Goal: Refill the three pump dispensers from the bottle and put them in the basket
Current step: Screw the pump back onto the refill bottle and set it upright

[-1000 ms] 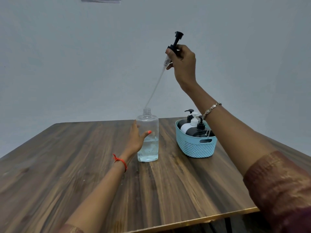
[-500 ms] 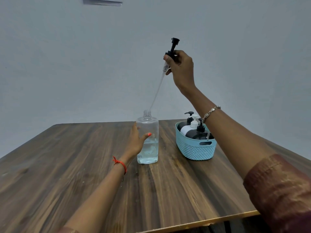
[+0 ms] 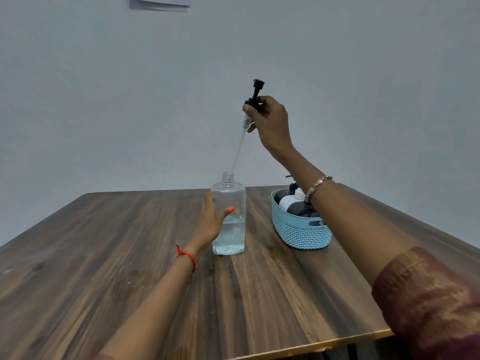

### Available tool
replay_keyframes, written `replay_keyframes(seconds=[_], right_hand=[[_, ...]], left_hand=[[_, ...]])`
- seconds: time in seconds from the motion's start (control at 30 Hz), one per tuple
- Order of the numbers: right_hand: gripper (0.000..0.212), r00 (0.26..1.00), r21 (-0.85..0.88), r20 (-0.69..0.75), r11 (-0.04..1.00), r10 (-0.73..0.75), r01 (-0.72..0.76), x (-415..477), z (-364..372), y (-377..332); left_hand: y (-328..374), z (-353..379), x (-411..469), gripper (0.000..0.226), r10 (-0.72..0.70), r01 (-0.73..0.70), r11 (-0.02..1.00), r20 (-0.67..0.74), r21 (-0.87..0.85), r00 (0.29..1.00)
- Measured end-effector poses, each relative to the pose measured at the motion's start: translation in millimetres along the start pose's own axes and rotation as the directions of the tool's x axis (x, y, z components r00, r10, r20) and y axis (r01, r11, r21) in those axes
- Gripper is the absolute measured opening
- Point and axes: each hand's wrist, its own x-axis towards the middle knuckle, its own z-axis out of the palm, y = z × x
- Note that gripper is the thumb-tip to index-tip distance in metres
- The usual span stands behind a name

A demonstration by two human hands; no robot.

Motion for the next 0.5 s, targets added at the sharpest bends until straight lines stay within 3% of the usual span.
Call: replay_keyframes(seconds=[0.3,0.5], right_hand=[[0.022,0.926,-0.260,0.277,0.948,0.255,-0.183,-42.6,22.1,43.8],[0.033,0.931,-0.260,0.204,0.934,0.301,-0.245,-64.3,28.4,59.3]], left_hand=[[-0.6,2.6,0.8,0.065,0.017,-0.017,1.000,-0.033,0.013,0.999],[-1.2,3.8,1.5,0.064,0.018,-0.016,0.999,-0.052,0.030,0.998]])
